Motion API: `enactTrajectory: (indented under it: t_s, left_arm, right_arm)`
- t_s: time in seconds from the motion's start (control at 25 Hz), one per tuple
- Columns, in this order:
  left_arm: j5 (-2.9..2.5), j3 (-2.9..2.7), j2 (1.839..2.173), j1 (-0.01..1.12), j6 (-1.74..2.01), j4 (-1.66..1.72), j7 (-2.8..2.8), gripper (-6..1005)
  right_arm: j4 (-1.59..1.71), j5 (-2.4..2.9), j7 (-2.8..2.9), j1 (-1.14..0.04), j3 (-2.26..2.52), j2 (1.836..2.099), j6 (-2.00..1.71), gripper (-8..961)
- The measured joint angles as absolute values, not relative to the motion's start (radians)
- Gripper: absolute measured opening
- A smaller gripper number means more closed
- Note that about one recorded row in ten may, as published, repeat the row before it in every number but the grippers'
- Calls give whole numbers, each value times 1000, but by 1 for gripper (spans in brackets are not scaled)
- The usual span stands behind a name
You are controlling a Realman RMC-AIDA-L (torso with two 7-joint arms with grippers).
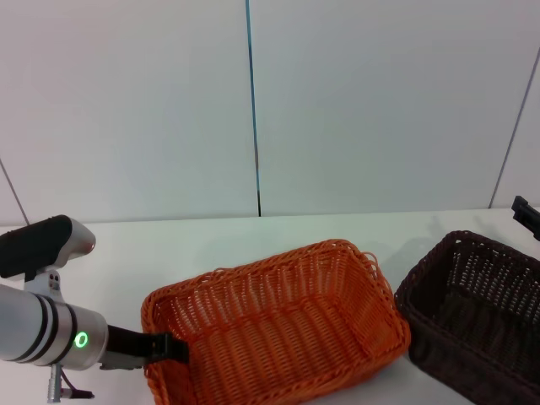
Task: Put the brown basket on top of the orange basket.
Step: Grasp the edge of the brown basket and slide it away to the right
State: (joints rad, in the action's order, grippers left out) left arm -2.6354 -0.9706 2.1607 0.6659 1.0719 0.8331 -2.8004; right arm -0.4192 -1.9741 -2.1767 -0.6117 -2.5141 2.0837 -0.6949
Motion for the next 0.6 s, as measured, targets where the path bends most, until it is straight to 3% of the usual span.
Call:
enactTrajectory:
  t_s: [0.16,0.6]
  left_arm:
    - [-2634,-971,2158,666,1075,836,-2797,581]
    - [-2633,-971,2159,664,1070,842,-2778,833]
  right_arm:
    - [-422,-1975,-2177,-610,-2514,2083,-695,758]
    - [-426,-1975,-2177,-609,-2514,2080,-695,758]
